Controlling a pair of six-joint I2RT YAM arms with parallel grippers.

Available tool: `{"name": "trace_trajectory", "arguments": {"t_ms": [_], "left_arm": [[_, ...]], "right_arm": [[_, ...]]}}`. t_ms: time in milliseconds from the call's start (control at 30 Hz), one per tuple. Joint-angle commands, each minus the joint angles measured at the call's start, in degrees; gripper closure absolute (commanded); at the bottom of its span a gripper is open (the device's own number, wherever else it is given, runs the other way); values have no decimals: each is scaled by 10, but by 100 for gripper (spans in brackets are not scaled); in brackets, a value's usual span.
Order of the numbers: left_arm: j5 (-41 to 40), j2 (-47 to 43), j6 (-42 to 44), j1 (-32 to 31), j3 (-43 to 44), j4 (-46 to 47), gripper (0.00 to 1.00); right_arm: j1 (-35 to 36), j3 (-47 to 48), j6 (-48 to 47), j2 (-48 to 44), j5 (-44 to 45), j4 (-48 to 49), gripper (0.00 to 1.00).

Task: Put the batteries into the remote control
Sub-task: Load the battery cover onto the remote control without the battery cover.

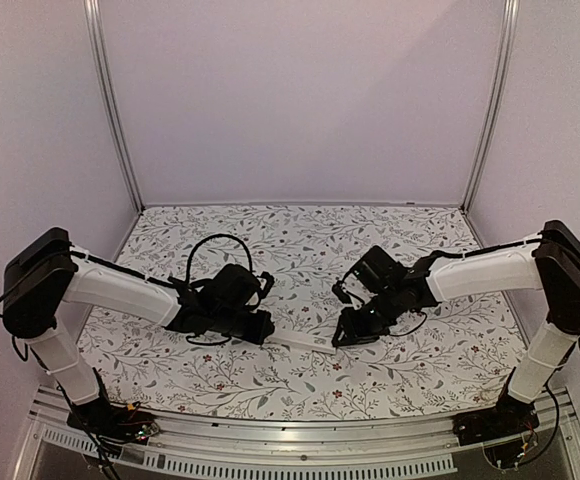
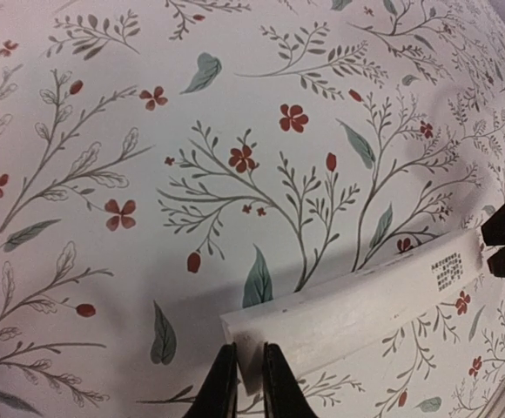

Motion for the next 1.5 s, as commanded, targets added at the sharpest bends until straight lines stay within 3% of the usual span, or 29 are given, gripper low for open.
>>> {"name": "trace_trajectory", "arguments": {"t_ms": [0, 867, 1467], "left_arm": [[-2, 21, -2, -15, -10, -50, 89], [20, 52, -15, -68, 5, -40, 93], [68, 57, 22, -101, 34, -61, 92]], "right_arm": [[0, -10, 20, 20, -11, 25, 76], [-28, -37, 37, 51, -68, 81, 87], [-39, -32, 35, 49, -94, 89, 85]]}}
